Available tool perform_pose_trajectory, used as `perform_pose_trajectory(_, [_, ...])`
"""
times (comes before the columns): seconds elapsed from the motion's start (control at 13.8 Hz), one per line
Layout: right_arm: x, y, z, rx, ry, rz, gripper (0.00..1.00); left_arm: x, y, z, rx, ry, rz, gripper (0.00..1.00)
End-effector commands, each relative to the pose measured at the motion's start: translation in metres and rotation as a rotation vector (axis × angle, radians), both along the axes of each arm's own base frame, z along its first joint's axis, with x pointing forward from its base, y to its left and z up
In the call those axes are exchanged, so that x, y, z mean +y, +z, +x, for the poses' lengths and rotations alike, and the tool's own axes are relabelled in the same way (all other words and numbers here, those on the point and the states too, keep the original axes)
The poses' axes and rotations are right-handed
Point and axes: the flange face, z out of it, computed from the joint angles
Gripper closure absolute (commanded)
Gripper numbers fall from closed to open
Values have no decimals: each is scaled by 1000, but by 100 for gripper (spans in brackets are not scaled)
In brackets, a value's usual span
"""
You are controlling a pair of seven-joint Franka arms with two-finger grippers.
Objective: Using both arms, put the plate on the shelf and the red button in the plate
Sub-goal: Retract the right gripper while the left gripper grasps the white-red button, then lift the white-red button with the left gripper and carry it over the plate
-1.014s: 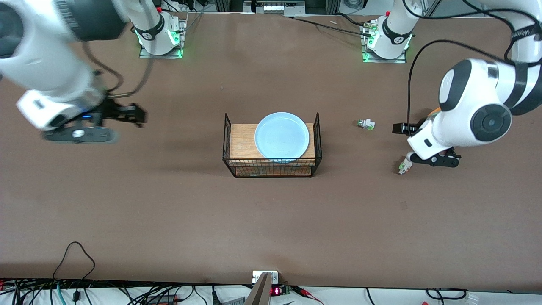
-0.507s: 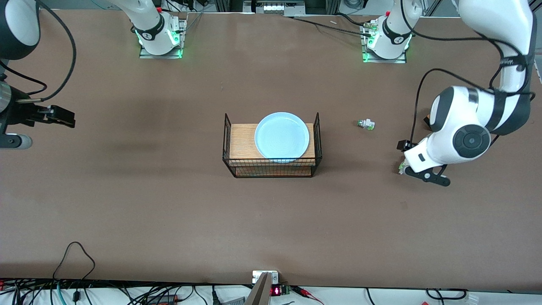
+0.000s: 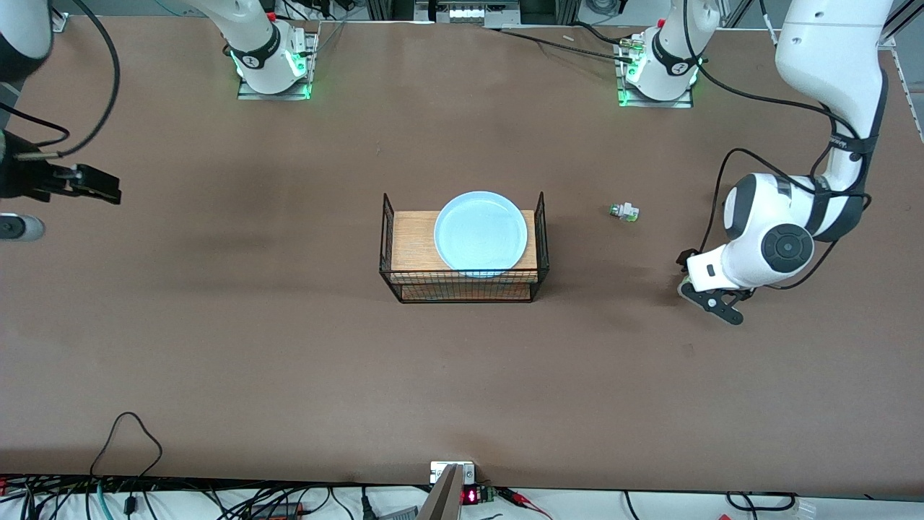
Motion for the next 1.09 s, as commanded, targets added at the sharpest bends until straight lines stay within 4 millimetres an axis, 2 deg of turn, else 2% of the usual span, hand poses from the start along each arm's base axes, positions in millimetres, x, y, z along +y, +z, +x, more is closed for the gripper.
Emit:
perform_pose_trajectory(0.0, [21,8,-5,5,48,-14,0,-1,-22,-4,-26,-43,-3,0])
perform_pose_trajectory(0.07, [27,8,-5,3,66,-29,0,1,-23,-5,-24,-40,-3,6])
perform_pose_trajectory(0.22, [23,8,-5,6,58,-19,0,1,-26,-6,-18,-41,-3,28])
perform_pose_trajectory(0.29, [27,9,-5,0,66,-19,0,2,-32,-7,-9,-25,-2,36])
perform_pose_trajectory(0.36, [26,16,-14,-7,67,-3,0,1,-31,-6,-9,-24,-1,49])
perform_pose_trajectory(0.43, [24,9,-23,8,72,20,0,2,-28,-6,-5,-22,1,64])
perform_pose_trajectory(0.51, [16,12,-30,-23,73,47,0,2,-27,-6,0,-24,2,78])
perform_pose_trajectory(0.72, [6,3,-55,-43,75,82,0,0,-17,-1,-18,-30,0,91])
perform_pose_trajectory(0.87, [-1,-5,-71,-52,63,84,0,-6,20,4,-19,-40,6,93])
perform_pose_trajectory(1.01, [-16,-10,-82,-47,41,89,0,-42,76,13,29,-52,-2,95])
